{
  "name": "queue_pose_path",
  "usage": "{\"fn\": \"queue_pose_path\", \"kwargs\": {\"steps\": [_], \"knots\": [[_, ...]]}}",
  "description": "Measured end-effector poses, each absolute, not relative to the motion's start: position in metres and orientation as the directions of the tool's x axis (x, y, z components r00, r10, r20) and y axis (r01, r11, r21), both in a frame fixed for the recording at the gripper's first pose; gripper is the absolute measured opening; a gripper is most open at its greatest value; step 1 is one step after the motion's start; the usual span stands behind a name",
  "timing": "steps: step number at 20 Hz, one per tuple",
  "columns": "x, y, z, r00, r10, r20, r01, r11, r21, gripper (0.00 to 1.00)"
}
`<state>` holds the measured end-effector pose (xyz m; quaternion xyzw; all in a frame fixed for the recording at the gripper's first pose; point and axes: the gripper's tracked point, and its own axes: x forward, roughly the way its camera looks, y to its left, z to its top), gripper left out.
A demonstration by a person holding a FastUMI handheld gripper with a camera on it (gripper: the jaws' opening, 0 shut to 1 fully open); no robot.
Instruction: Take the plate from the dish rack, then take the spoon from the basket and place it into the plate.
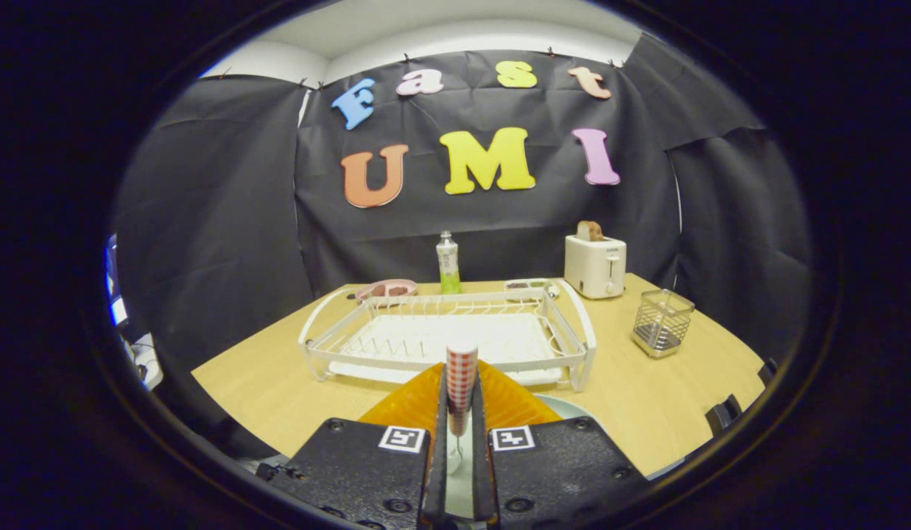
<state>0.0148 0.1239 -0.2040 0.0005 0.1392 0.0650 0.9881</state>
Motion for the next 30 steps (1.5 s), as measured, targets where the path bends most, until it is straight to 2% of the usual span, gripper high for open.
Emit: {"fn": "queue_pose_path", "kwargs": {"steps": [4, 7, 11, 12, 15, 22, 30], "knots": [[0.018, 0.118, -0.200, 0.955, 0.117, -0.271, -0.121, 0.993, 0.005, 0.22], [0.015, 0.108, -0.196, 0.964, 0.098, -0.247, -0.111, 0.993, -0.042, 0.44], [0.011, 0.077, -0.175, 0.980, -0.031, -0.198, -0.008, 0.982, -0.191, 0.72], [0.008, 0.073, -0.165, 0.983, -0.040, -0.177, 0.006, 0.981, -0.193, 0.75], [-0.005, 0.061, -0.140, 0.988, -0.043, -0.147, 0.018, 0.986, -0.163, 1.00], [-0.050, 0.041, -0.102, 0.995, -0.013, -0.103, 0.002, 0.994, -0.109, 1.00], [-0.095, 0.007, -0.083, 0.997, -0.045, -0.059, 0.039, 0.994, -0.101, 1.00]]}}
